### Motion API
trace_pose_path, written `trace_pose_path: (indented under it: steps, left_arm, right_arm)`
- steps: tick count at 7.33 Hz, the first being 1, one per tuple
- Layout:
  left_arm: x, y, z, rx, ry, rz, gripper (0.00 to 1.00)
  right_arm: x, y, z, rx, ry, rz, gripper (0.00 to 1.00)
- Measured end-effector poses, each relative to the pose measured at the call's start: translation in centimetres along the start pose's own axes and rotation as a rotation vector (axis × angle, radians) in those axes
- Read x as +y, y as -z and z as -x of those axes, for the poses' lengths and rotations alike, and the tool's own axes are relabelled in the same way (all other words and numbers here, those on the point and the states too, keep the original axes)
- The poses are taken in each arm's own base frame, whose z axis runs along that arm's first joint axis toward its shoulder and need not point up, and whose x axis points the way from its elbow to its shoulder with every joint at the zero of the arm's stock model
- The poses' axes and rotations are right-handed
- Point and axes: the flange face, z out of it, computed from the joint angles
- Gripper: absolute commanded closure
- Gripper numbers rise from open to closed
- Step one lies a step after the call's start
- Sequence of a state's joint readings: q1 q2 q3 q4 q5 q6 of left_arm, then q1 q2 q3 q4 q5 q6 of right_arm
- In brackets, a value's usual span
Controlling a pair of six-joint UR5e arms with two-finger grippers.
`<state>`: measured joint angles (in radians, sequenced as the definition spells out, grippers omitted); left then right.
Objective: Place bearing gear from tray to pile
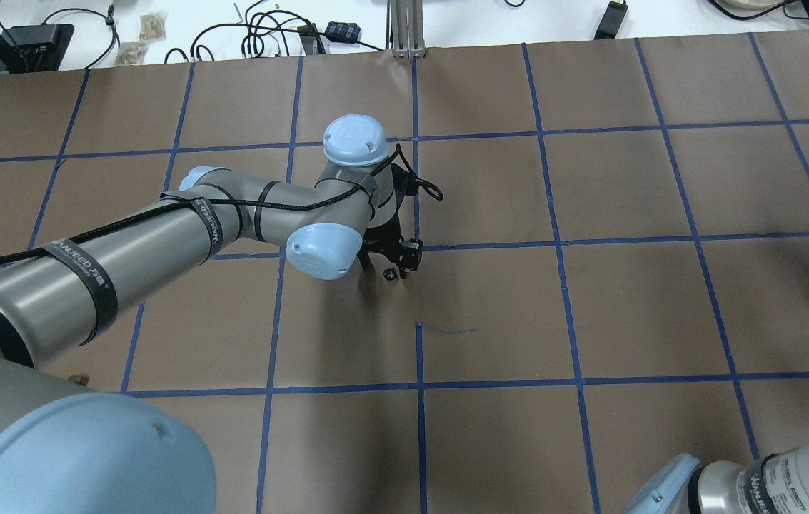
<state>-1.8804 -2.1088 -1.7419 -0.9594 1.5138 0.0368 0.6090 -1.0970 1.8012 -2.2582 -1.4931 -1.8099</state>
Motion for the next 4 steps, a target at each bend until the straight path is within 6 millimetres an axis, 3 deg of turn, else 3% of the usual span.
trace_pose_path:
  steps: [2,4]
  left_arm:
    - [0.01,0.1,-0.18,0.0,0.005,-0.002,1.0]
    - [-0.08,0.39,-0.12,-0.001,0.013,-0.007,1.0]
  right_arm:
    - [0.02,-0.09,-0.04,-0.002,0.001,-0.001,0.32]
    - [-0.01,-0.26,-0.08,-0.004,0.0,-0.001,0.45]
